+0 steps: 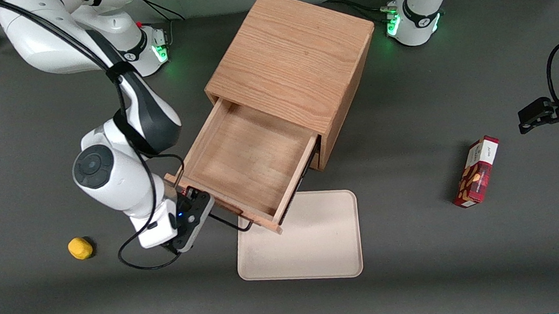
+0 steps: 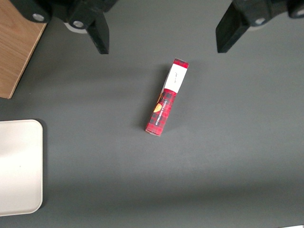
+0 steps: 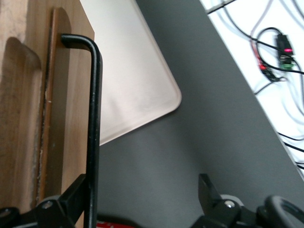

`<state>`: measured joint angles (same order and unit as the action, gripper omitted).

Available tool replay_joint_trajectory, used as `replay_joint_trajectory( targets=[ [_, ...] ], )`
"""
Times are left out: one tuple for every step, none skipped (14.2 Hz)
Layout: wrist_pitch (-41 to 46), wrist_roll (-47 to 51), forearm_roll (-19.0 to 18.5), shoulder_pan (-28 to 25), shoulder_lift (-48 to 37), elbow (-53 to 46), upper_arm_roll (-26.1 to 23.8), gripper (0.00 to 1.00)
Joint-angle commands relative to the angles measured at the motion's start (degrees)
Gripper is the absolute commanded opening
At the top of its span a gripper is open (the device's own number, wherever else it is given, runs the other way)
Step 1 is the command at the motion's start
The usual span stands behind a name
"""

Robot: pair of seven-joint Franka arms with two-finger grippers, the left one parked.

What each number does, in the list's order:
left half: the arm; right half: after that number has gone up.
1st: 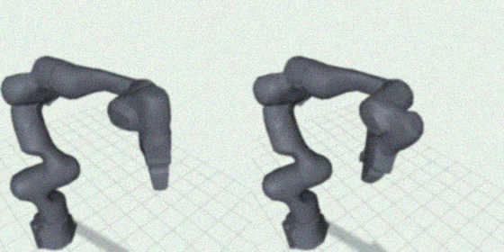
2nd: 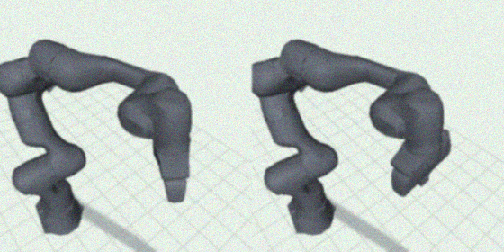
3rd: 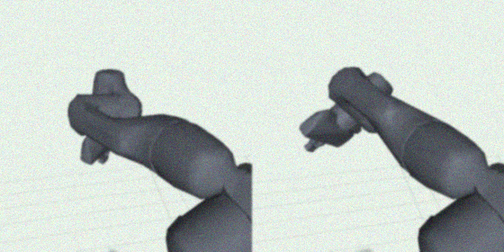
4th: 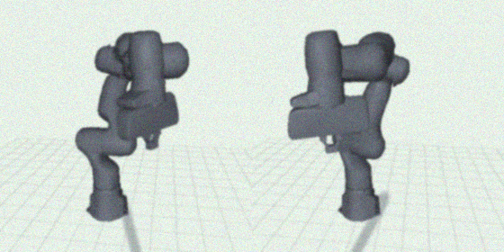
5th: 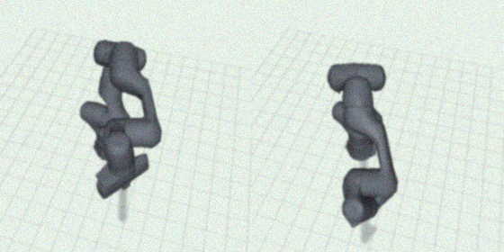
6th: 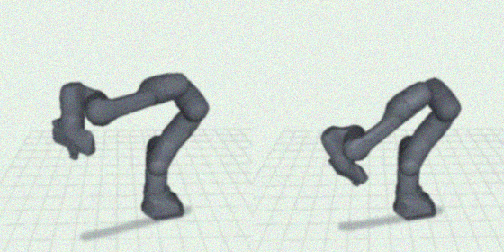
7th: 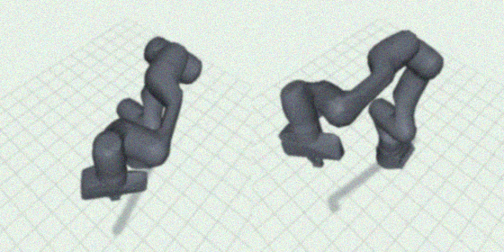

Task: Open upper drawer
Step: 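Pull the handle outward from the cabinet with the right gripper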

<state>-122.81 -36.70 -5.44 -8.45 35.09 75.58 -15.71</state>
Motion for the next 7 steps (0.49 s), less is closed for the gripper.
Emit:
replay_joint_trajectory(
  targets=[
    [-1.3,-2.6,3.0,2.2,0.4,-1.9,0.6,1.00],
    [-1.6,-2.4,6.3,2.3,0.5,-1.9,1.5,1.00],
    [-1.6,-2.3,8.4,1.8,0.5,-1.9,2.5,1.00],
    [-1.6,-2.2,9.1,1.7,0.5,-1.9,2.7,1.00],
    [-1.9,-1.8,9.6,1.7,0.6,-2.0,2.6,1.00],
    [-2.1,-0.5,10.1,1.6,0.5,-2.3,2.6,1.00],
    [-2.1,0.0,10.7,1.6,0.4,-3.0,2.4,1.00]
  ],
)
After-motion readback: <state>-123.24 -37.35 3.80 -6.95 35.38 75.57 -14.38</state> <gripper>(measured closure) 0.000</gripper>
